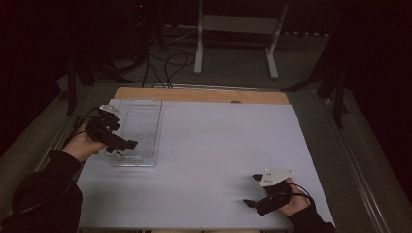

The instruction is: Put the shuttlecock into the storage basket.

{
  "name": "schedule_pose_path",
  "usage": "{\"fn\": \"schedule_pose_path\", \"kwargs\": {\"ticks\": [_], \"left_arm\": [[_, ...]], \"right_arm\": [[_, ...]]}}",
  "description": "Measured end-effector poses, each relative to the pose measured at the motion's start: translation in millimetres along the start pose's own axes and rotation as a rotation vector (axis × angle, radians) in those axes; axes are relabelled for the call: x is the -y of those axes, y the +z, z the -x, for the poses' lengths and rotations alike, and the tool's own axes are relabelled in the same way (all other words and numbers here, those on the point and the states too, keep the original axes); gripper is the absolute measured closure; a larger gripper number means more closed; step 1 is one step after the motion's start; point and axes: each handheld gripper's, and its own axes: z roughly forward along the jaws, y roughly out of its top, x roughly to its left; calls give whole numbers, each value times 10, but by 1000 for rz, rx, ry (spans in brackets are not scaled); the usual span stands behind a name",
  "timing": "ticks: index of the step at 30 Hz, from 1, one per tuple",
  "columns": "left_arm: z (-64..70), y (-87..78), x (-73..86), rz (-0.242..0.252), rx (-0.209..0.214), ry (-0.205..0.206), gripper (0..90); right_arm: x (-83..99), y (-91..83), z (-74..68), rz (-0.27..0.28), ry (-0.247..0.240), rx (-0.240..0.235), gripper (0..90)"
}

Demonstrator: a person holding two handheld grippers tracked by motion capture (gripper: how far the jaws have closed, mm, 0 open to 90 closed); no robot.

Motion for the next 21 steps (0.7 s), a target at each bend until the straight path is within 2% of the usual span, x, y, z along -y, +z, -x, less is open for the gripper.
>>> {"fn": "schedule_pose_path", "kwargs": {"ticks": [11, 17, 21], "left_arm": [[208, 43, -165, 30, 26, 54, 1], [353, 66, -278, 51, 27, 102, 1], [432, 85, -340, 53, 48, 128, 1]], "right_arm": [[6, -5, 7, 2, 4, 1, 94], [9, -20, 18, 7, 3, 6, 95], [9, -27, 16, 7, 7, 10, 94]]}}
